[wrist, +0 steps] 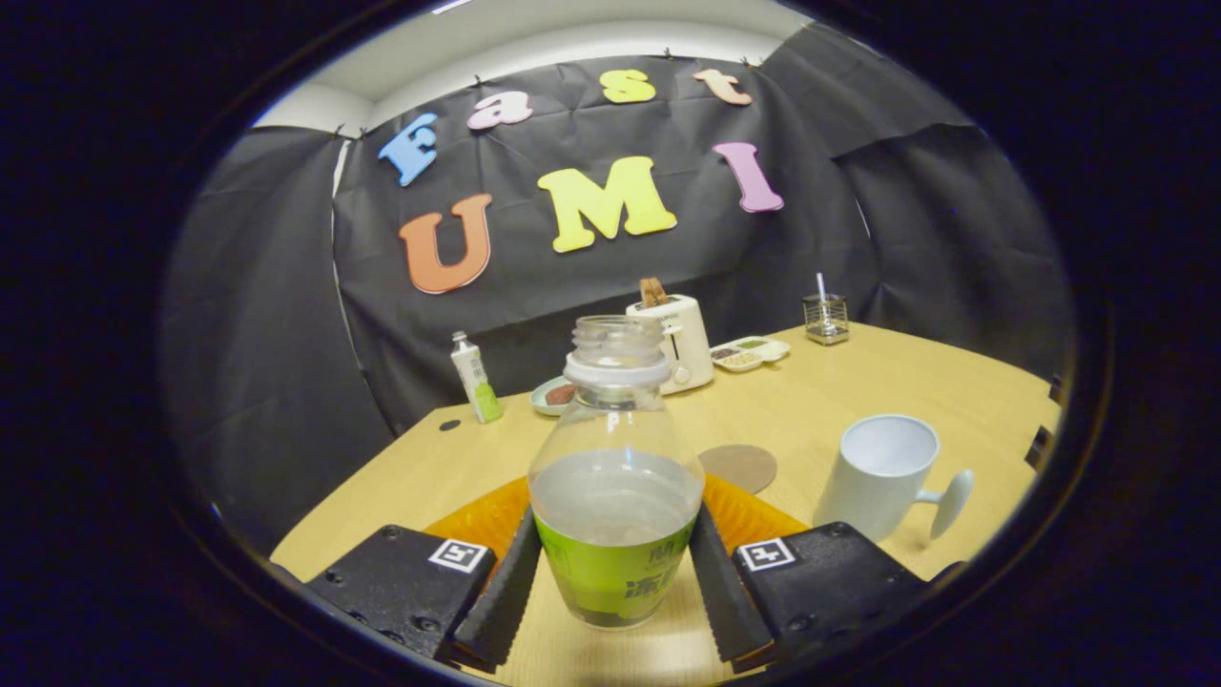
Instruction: Take the bottle from table, then pour the juice into the cup, finally place the bottle on the coaster
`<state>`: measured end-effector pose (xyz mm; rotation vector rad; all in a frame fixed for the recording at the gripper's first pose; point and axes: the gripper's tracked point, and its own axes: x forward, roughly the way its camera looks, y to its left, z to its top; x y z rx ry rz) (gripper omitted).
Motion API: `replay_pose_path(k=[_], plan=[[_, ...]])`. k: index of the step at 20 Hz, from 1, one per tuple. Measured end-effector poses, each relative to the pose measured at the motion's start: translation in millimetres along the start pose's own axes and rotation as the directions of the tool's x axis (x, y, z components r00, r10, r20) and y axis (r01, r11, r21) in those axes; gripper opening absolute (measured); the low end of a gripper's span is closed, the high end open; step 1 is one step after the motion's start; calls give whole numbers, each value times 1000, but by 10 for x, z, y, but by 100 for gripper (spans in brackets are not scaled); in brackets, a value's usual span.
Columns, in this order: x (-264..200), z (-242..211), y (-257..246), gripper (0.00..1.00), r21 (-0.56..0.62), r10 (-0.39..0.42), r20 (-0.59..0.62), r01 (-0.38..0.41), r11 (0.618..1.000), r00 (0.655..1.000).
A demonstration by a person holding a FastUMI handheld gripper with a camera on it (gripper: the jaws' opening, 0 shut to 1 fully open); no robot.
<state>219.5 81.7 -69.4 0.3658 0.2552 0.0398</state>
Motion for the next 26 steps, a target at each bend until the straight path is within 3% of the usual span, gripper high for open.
replay_pose_path(k=[5, 8, 13, 18, 23, 26], plan=[[-18, 62, -34, 80, 249, 97, 23, -100, 963, 995], [-21, 70, -46, 80, 389, 159, 38, -161, 907, 987], [-47, 134, -108, 80, 457, 139, 27, -136, 879, 990], [-121, 272, -136, 80, 659, 189, 59, -180, 730, 980], [-78, 383, -163, 80, 835, 246, 70, -192, 516, 967], [-60, 421, -208, 80, 878, 277, 67, -189, 439, 958]])
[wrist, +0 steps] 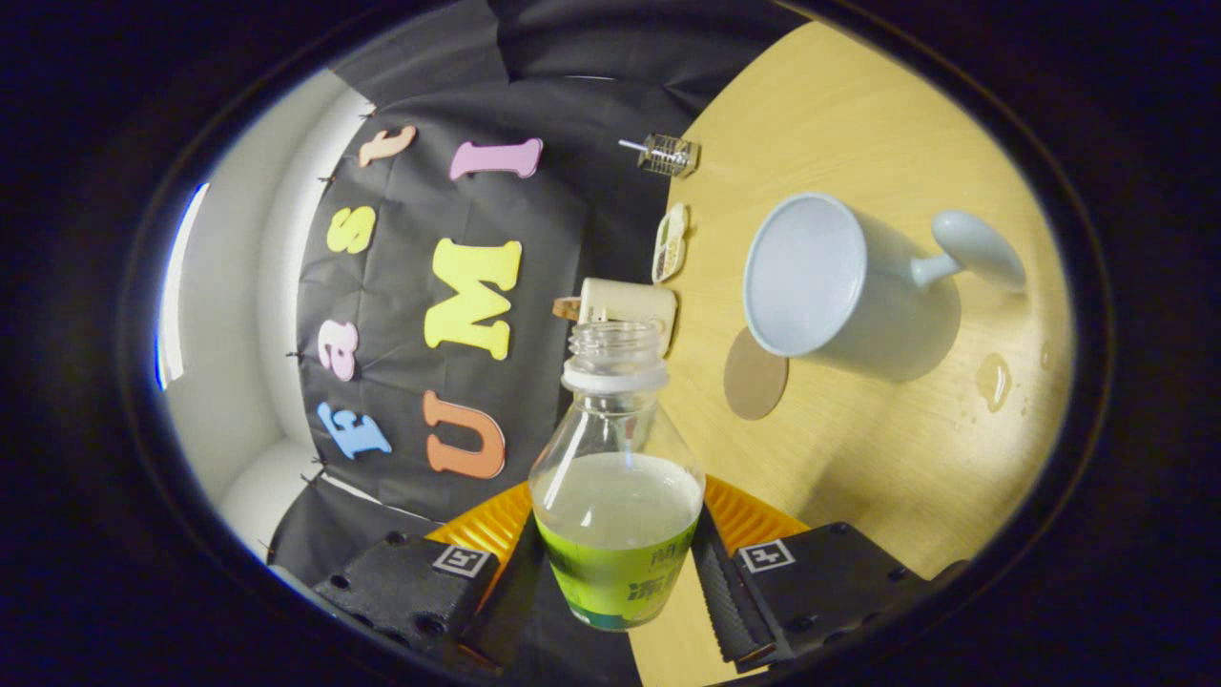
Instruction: Take the bottle from table, then pour the juice into the cup, finally place the bottle on the coaster
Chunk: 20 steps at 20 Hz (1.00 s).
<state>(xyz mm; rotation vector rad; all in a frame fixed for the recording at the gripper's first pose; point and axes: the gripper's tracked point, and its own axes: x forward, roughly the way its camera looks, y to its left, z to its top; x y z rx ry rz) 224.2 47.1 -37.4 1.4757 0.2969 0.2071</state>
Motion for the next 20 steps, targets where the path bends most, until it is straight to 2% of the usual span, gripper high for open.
replay_pose_path(k=[8, 14, 20], plan=[[-52, 153, -14, 79, 177, 25, -36, -19, 984, 999], [-39, 220, 3, 80, 298, 65, -66, -42, 954, 996], [-98, 335, 84, 79, 380, 132, -58, -100, 920, 990]])
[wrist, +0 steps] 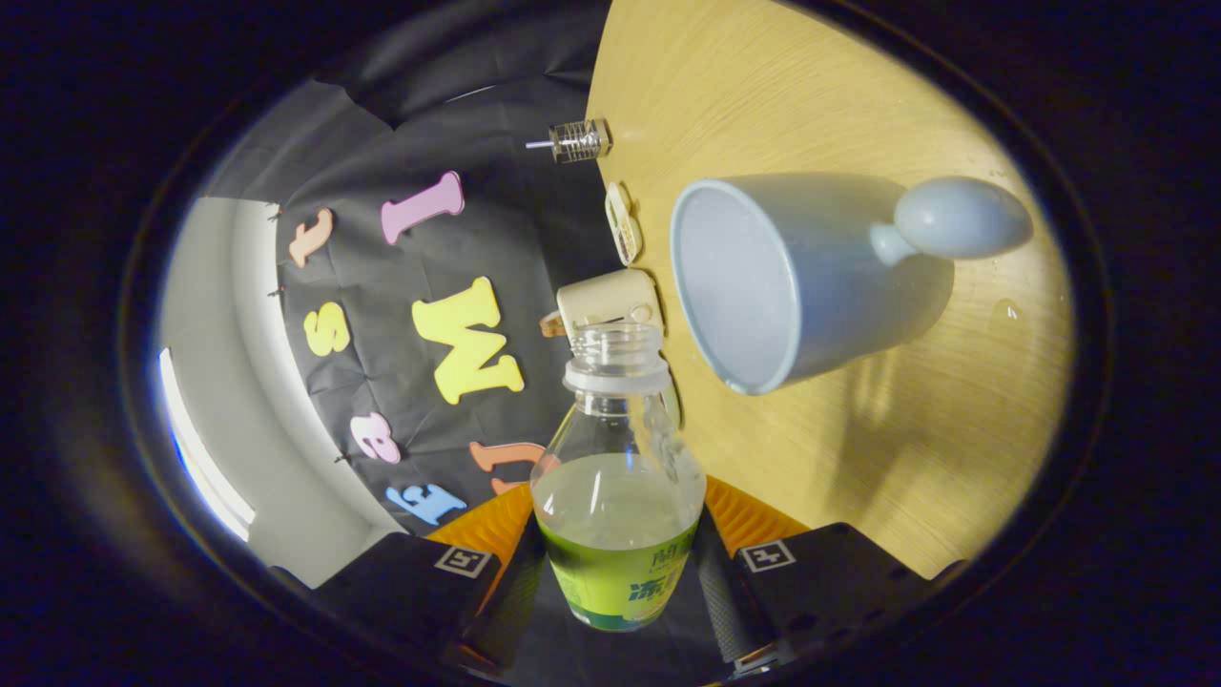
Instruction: Take the bottle from table, then pour the juice into the cup, finally place the bottle on the coaster
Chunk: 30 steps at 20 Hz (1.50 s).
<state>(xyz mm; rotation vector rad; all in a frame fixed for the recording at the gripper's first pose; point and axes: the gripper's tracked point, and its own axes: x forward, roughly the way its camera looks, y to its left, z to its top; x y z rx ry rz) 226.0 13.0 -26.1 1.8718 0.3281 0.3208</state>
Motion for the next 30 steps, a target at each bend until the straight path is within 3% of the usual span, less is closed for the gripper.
replay_pose_path(k=[6, 10, 15, 30], plan=[[-52, 14, 77, 79, 62, 31, -19, -30, 998, 999], [-97, -28, 146, 79, 165, 74, -37, -67, 984, 997], [-95, -59, 160, 79, 108, 75, -56, -69, 992, 996], [-164, -72, 486, 79, 228, 83, -66, -66, 971, 994]])
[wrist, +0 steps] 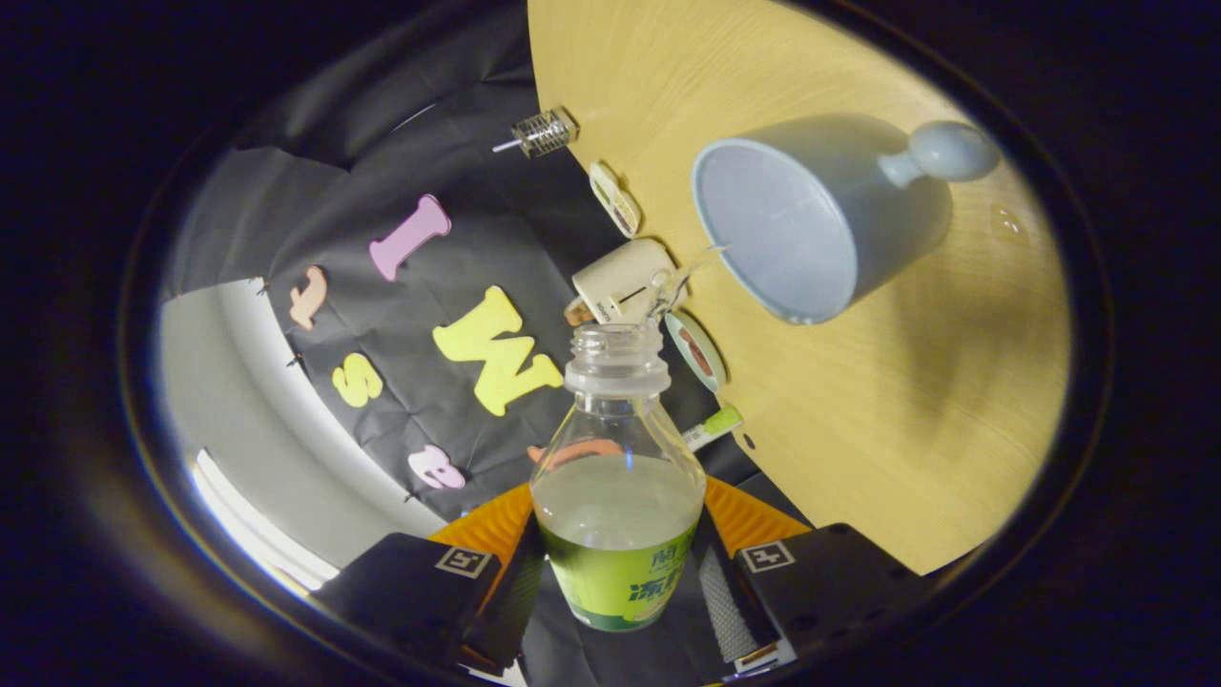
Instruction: Take the bottle from table, then pour the juice into the cup, finally place the bottle on the coaster
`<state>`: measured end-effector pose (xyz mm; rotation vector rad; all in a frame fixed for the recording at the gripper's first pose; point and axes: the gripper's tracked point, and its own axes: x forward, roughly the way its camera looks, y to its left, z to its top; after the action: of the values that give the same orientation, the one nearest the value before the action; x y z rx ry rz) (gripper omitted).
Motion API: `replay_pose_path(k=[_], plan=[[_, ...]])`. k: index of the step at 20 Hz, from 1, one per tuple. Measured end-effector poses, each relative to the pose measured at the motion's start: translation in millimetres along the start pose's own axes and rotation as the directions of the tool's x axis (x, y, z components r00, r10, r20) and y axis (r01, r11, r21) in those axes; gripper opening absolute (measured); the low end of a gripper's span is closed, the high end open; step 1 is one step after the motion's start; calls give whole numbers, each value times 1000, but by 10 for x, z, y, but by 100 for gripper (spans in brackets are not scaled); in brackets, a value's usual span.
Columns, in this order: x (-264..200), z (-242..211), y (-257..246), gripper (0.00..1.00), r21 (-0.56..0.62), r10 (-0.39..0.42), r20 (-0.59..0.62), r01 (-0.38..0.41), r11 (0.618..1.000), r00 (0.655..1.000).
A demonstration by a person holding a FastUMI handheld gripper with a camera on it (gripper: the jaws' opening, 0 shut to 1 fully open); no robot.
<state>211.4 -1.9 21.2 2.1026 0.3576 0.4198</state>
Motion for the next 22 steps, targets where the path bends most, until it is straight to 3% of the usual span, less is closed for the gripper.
replay_pose_path(k=[8, 22], plan=[[-76, -4, 170, 79, 137, 41, -30, -36, 990, 999], [-182, -34, 155, 79, 171, 68, -52, -58, 984, 996]])
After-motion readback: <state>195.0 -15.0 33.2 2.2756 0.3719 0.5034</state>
